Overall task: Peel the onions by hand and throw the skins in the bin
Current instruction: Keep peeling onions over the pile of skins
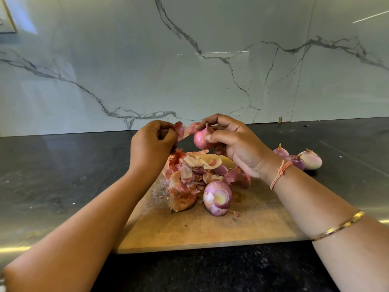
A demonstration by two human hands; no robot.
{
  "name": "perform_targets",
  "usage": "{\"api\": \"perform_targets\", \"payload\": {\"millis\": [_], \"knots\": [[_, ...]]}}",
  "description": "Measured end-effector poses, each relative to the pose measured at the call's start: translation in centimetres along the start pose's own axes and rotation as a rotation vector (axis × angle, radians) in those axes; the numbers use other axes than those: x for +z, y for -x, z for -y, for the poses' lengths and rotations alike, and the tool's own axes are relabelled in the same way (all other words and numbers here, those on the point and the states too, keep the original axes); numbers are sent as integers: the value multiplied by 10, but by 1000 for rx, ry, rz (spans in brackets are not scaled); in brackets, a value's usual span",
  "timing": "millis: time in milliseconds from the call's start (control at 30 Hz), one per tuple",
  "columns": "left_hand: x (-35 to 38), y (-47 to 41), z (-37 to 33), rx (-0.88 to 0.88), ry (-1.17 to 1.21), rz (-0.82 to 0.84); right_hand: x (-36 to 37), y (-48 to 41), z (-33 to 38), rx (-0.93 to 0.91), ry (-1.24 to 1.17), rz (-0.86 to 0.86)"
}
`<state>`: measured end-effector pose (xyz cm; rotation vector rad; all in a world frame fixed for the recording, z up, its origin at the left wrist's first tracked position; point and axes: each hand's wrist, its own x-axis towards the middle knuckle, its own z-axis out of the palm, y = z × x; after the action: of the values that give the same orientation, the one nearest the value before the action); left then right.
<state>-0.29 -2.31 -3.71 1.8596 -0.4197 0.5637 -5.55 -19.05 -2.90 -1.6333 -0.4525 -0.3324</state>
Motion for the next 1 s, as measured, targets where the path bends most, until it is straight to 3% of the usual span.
{"api": "perform_targets", "payload": {"millis": [167,500,667,867,1000], "knots": [[1,4,-2,57,-148,120,-4,-4,2,116,-190,-143],[1,8,-7,173,-243,281,-2,-4,-2,135,-180,-118],[1,7,-9,200,-69,134,0,-4,-5,105,-123,-113],[1,13,-14,221,132,211,7,0,-4,103,-56,-58],[3,13,-15,198,147,181,10,3,-2,45,155,-66]]}}
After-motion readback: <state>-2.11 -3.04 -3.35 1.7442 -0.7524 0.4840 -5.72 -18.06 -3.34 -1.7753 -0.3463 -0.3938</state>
